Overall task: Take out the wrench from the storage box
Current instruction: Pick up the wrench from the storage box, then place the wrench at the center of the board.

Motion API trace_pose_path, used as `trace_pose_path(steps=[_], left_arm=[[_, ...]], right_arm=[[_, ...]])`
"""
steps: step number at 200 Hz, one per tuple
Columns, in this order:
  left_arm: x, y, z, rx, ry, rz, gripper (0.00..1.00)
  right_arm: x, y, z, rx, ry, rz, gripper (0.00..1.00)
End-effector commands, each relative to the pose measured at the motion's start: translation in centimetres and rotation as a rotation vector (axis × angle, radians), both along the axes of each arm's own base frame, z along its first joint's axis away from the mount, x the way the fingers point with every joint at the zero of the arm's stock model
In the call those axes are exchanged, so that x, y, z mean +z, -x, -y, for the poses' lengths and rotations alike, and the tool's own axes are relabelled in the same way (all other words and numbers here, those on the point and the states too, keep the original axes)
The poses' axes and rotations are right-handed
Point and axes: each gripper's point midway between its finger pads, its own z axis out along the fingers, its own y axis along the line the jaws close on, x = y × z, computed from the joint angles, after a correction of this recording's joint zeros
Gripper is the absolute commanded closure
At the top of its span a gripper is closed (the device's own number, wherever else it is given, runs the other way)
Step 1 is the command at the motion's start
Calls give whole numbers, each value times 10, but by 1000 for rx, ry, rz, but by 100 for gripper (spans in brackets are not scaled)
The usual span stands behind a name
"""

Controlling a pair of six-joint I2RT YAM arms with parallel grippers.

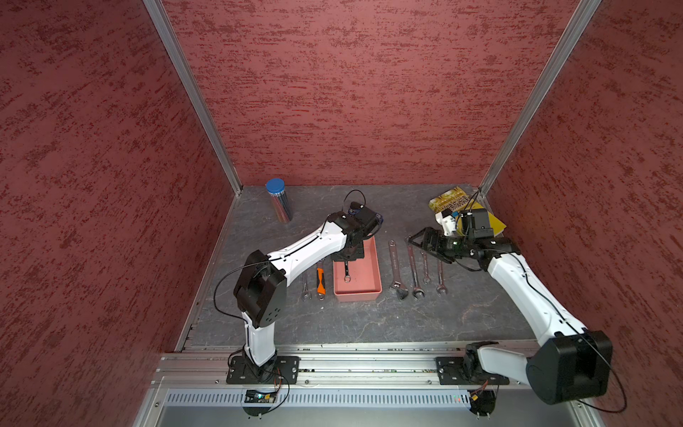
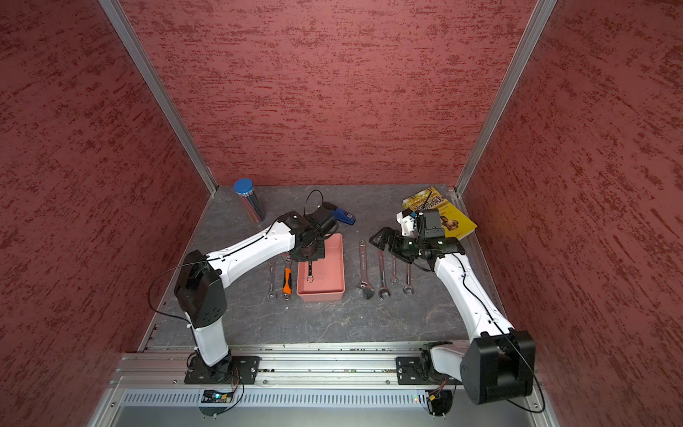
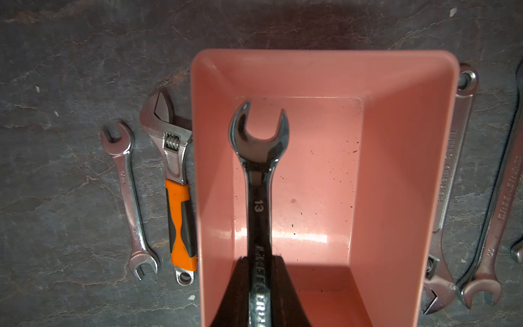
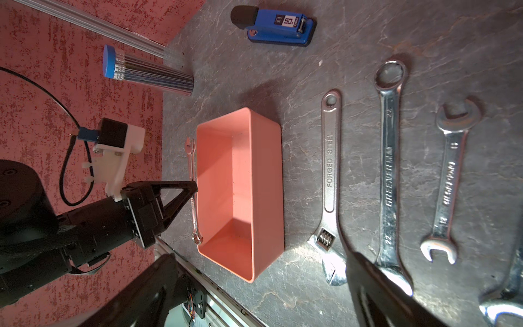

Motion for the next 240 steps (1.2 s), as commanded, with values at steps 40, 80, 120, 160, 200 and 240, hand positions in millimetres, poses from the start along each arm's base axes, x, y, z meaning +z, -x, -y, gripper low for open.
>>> trace_pose_path(steps=[40, 80, 120, 160, 200, 240], left_arm=[[4, 10, -71, 58, -45, 12, 100], [-30, 22, -123, 110, -64, -31, 100], [-63, 27, -158, 129, -89, -71, 100], [-88, 30, -176, 141, -97, -118, 100], [-104, 32, -187, 147, -98, -158, 100], [-115, 31, -190, 137, -80, -211, 96]], right_arm=[[2, -1, 1, 0, -5, 13, 2], [2, -2, 1, -2, -2, 8, 1], [3, -1, 3, -4, 3, 5, 2], [4, 0, 2, -8, 2, 3, 2], [9, 0, -2, 0, -16, 13, 2], [8, -1, -4, 2, -17, 8, 2]])
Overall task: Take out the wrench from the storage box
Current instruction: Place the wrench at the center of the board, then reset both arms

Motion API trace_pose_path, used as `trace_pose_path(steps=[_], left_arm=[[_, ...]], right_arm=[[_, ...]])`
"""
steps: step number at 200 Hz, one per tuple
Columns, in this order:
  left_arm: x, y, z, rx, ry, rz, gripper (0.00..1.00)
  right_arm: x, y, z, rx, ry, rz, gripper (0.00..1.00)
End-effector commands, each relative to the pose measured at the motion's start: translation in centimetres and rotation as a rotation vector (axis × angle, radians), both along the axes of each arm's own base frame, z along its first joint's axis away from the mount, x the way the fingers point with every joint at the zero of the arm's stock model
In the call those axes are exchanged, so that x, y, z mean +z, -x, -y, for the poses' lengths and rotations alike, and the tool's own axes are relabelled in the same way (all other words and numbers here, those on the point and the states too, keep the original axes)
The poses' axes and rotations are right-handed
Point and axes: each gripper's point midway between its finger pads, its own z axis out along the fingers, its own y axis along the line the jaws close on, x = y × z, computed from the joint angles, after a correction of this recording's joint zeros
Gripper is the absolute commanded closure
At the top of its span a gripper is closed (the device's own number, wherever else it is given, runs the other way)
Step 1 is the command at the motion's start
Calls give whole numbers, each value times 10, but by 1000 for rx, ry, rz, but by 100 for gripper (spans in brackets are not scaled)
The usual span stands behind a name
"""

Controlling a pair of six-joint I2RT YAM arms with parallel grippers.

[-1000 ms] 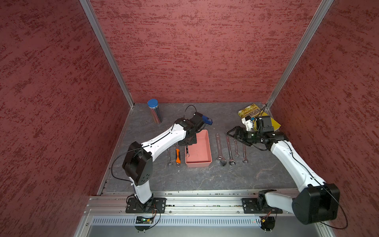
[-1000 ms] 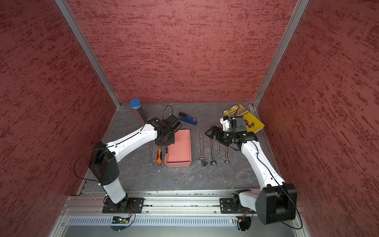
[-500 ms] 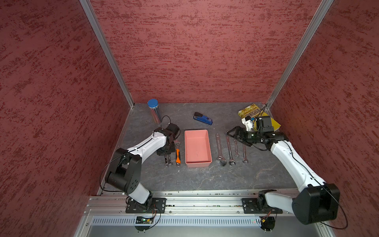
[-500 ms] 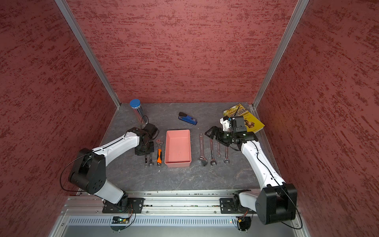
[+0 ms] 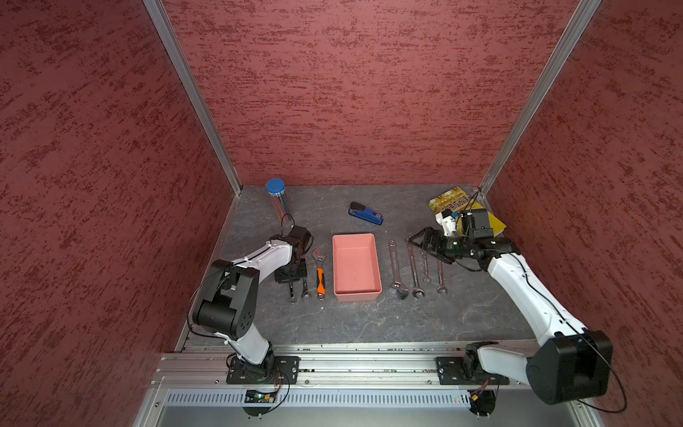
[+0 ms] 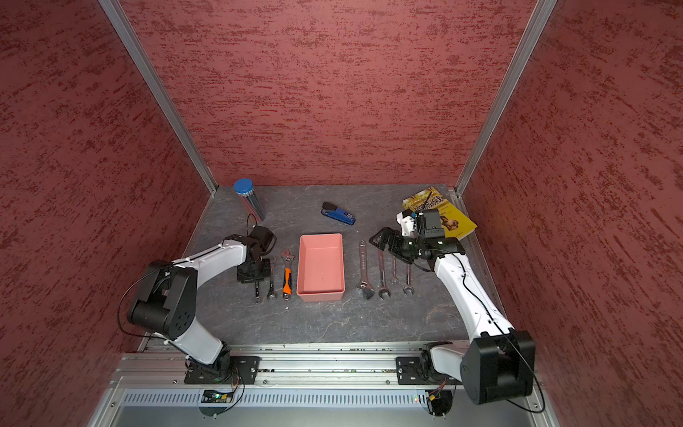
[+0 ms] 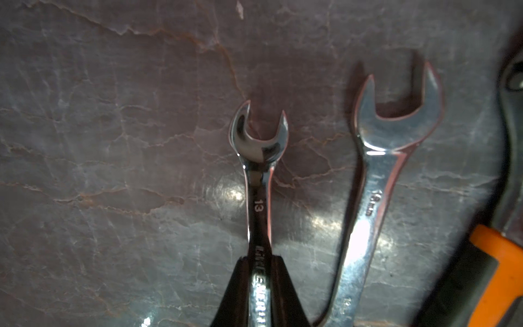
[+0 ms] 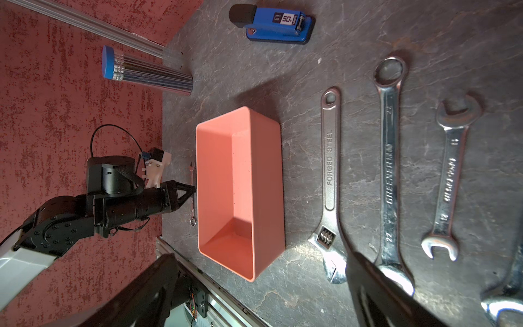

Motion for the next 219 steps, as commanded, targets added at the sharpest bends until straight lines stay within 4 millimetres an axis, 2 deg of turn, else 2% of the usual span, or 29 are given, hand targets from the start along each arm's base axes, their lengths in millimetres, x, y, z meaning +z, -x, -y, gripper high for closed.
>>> trace_pose_path(steps=[1, 56, 73, 89, 107, 120, 134, 153, 171, 200, 219], left_arm=[[-8, -6, 2, -25, 24, -20, 96], [-12, -6, 4, -32, 35, -46, 83], [-4, -8, 3, -28, 34, -25, 70], [13, -12, 2, -26, 29, 2, 63], [43, -21, 4, -33, 45, 76, 55], [65, -29, 7, -64, 73, 142, 42], [89, -38, 11, -134, 91, 236, 33], [119, -47, 9, -201, 110, 400, 17], [136, -53, -2, -200, 183, 543, 0], [140, -61, -18, -190, 276, 713, 0], [140, -67, -29, -192, 272, 820, 0]], right_arm=[[9, -3, -3, 7, -13, 21, 2], [10, -5, -3, 6, -8, 22, 2], [13, -6, -4, 13, -12, 30, 1], [14, -6, -4, 20, -5, 38, 2], [19, -6, -4, 34, 3, 62, 2], [24, -7, -1, 37, 19, 88, 2], [31, -9, 5, 32, 29, 119, 2], [40, -15, 18, 1, 43, 175, 2], [41, -23, 38, -68, 78, 235, 2], [35, -36, 87, -243, 194, 336, 2], [20, -39, 125, -383, 330, 384, 2]])
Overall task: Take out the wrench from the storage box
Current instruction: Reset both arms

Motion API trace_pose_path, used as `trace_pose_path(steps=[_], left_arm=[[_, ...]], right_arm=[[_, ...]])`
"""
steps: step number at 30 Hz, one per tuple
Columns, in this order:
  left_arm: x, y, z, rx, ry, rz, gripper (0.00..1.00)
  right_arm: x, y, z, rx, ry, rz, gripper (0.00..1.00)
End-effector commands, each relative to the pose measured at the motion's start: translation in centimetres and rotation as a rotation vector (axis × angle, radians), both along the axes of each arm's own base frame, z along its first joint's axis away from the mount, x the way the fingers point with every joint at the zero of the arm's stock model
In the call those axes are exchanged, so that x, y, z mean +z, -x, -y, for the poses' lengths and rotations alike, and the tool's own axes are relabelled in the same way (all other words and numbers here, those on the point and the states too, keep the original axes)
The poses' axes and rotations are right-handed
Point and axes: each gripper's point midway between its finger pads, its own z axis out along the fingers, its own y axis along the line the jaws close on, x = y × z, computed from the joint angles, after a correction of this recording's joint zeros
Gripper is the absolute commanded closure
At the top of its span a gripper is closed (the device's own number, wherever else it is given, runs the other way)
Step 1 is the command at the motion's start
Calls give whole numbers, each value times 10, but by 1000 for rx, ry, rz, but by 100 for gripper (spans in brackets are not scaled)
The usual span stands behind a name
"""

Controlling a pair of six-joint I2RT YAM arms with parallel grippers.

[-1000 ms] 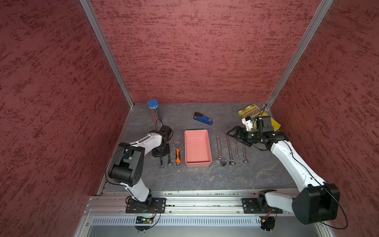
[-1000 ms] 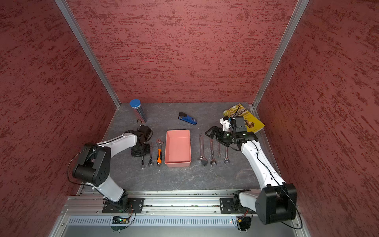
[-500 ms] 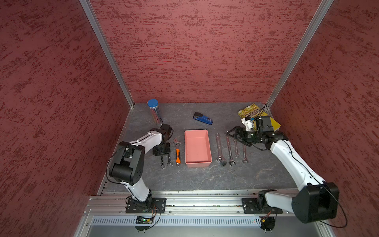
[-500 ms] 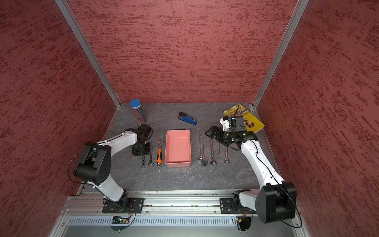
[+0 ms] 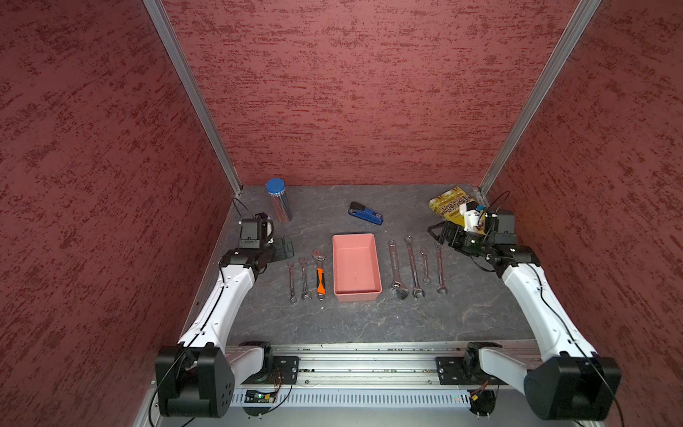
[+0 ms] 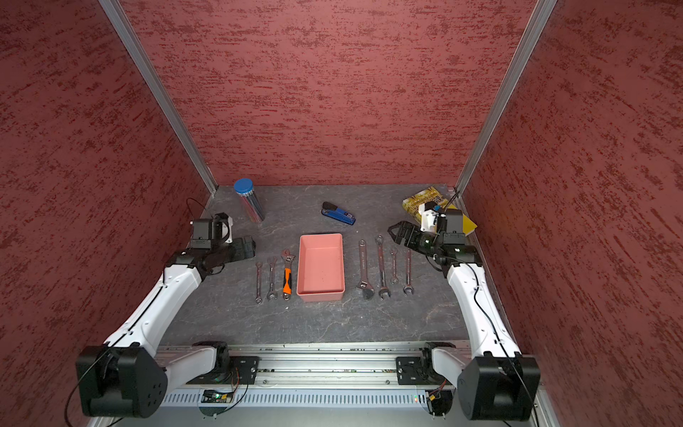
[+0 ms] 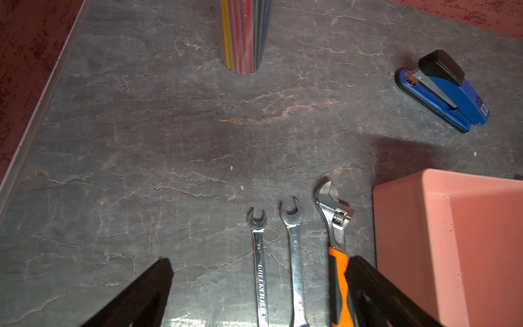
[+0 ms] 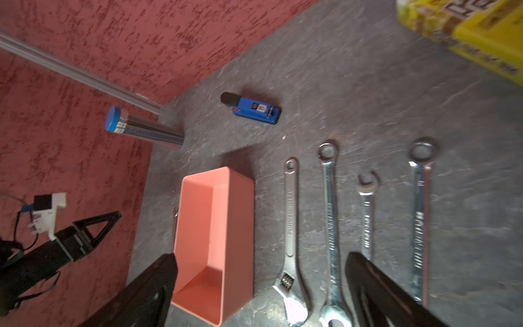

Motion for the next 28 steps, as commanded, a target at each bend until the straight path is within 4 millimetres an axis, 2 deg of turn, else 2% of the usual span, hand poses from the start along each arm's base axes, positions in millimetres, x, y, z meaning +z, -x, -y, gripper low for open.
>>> trace_pose_path(steps=[1, 5, 8, 12, 17, 20, 28], left_arm=[[14, -22, 4, -84, 36, 203, 0], [8, -27, -10, -53, 36, 299, 0], [0, -28, -17, -23, 0, 334, 0], [-14, -28, -35, 89, -34, 386, 0], [-31, -27, -43, 108, -90, 400, 0], [-33, -32, -50, 135, -97, 402, 0], [-29, -52, -48, 96, -64, 392, 0]], right_arm=[[-5, -15, 52, -204, 180, 119, 2], [-28, -18, 104, -452, 322, 138, 2], [-50, -20, 123, -528, 396, 158, 2], [-73, -28, 130, -515, 482, 199, 2], [-83, -42, 116, -413, 490, 279, 2], [-91, -46, 113, -385, 505, 293, 2], [-98, -36, 121, -439, 522, 296, 1]])
